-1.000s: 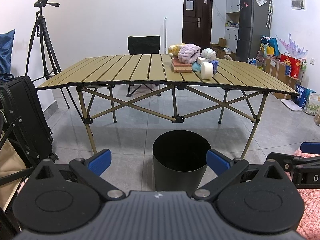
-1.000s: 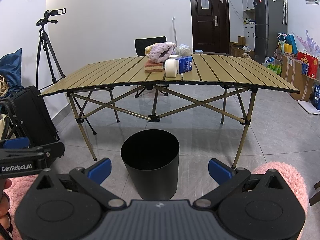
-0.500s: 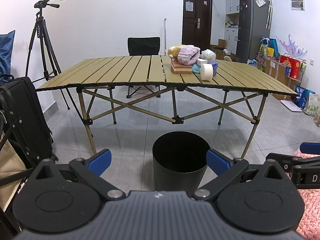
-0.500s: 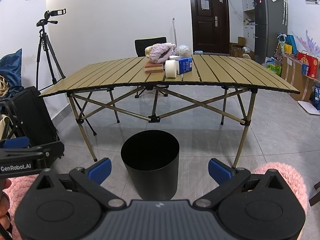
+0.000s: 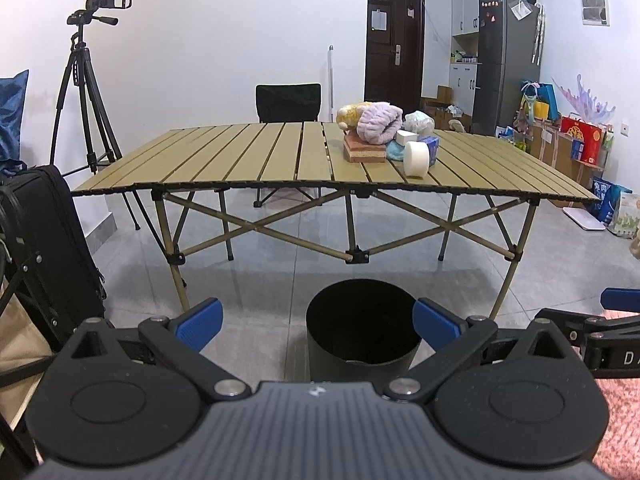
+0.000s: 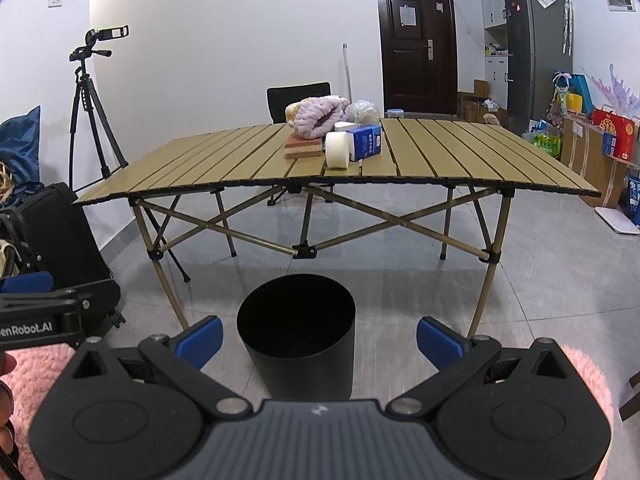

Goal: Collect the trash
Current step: 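Reach both tools to the table pile and grasp the white tape roll with the right tool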

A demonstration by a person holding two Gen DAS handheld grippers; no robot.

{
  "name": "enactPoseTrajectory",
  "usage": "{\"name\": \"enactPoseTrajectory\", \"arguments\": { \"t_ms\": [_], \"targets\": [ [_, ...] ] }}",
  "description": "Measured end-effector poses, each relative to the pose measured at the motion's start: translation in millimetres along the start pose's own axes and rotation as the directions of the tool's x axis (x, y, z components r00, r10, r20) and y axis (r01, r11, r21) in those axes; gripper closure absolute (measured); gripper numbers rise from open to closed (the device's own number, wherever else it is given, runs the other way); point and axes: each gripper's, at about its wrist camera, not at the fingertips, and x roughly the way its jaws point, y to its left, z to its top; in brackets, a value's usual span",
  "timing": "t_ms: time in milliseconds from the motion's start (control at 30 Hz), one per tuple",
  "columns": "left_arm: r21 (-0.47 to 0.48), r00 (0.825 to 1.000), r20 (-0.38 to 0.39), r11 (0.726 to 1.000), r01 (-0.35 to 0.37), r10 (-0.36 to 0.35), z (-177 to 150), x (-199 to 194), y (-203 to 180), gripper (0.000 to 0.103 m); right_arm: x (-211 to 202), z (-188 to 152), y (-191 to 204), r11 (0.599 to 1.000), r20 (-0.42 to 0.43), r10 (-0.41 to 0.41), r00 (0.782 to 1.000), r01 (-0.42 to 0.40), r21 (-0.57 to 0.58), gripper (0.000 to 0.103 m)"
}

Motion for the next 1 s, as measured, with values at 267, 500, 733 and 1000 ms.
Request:
{"name": "enactPoseTrajectory", "arguments": {
  "t_ms": [267,500,733,1000],
  "targets": [
    [-0.011,1.0,0.016,1.0,-0.003,0.004,17,22,2,0.0,22,20,-7,1.0,0.033,0.007,0.999,-0.007,-0.003,0.0],
    [-0.022,1.0,0.023,1.0,-0.012,0.012,37,49,6,0.0,51,44,-9,1.0,0.065,0.007,0.998,-0.006,-0.016,0.0],
    [-0.04,0.999,0.035,0.999,-0.025,0.026,58,76,10,0.0,78,65,-13,1.0,0.129,0.002,0.992,0.0,-0.02,0.0],
    [-0.076,0.997,0.061,0.996,-0.052,0.057,83,110,16,0.0,108,94,-18,1.0,0.235,-0.009,0.972,0.016,-0.026,0.0]
  ]
}}
